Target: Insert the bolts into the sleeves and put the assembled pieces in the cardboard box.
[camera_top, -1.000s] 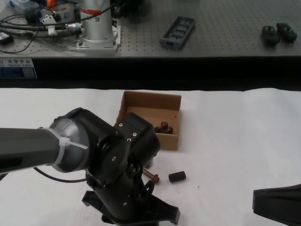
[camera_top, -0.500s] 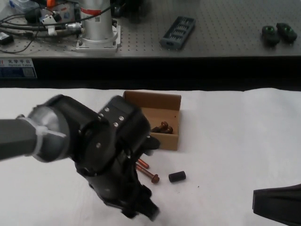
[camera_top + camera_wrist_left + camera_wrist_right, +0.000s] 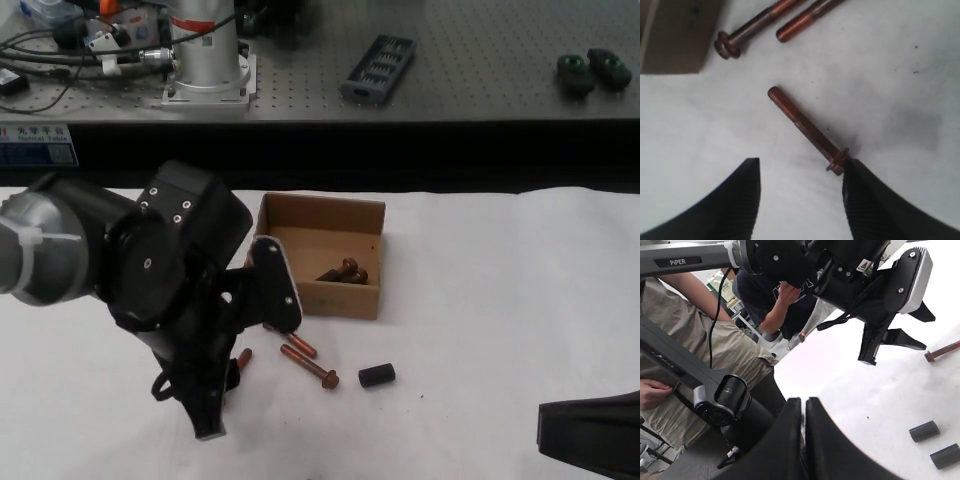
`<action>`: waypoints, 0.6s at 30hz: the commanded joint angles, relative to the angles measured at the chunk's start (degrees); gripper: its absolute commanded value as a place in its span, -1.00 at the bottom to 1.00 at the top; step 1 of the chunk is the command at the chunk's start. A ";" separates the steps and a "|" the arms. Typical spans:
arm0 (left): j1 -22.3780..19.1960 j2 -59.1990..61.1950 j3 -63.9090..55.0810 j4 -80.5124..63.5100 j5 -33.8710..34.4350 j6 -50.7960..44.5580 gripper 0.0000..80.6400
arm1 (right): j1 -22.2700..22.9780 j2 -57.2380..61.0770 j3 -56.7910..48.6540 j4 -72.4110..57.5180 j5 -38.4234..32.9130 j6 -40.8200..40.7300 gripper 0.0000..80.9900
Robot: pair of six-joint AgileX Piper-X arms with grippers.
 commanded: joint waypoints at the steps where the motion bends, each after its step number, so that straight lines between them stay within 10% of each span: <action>1: 0.17 -0.25 -0.60 -2.14 0.82 10.48 -0.08 | 0.12 -0.35 -0.32 -0.57 -0.81 0.03 -0.89; 18: 2.17 6.75 -1.94 -12.64 -0.35 17.41 -0.19 | 0.12 -0.35 -0.32 -0.09 -0.81 0.03 -0.89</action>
